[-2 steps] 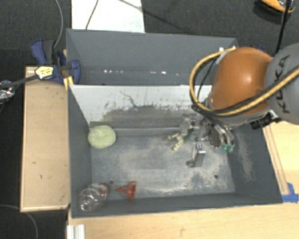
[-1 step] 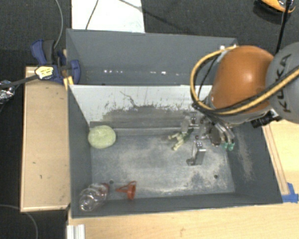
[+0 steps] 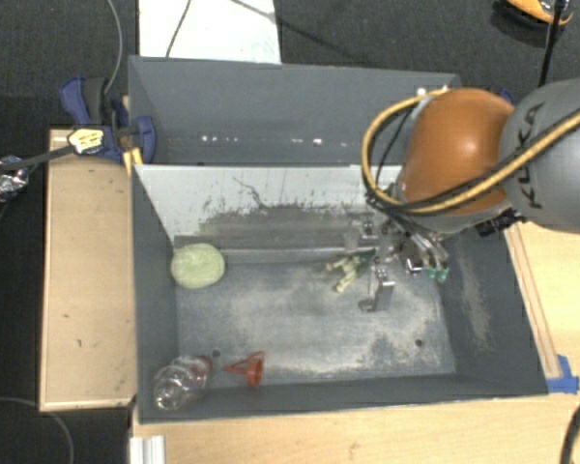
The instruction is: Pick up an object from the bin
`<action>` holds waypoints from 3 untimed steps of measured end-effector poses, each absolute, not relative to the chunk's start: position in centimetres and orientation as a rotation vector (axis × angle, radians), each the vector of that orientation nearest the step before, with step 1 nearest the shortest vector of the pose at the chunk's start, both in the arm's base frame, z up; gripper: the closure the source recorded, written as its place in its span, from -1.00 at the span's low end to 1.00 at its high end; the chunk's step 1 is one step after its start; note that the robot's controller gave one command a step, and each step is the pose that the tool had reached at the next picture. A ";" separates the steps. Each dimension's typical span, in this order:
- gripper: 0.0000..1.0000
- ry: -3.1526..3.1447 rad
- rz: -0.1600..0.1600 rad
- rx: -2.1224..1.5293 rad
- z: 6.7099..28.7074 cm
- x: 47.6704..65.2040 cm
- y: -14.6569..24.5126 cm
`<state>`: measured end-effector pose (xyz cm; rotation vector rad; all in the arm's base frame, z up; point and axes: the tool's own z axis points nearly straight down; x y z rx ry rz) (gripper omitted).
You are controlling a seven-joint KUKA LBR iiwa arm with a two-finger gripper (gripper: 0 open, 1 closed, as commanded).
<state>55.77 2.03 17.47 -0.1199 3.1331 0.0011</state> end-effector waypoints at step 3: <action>1.00 3.133 0.003 -0.109 8.3 57.4 -0.6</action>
Offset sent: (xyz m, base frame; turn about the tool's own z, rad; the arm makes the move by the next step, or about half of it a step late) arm 0.0186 -0.0349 -0.0889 -0.0010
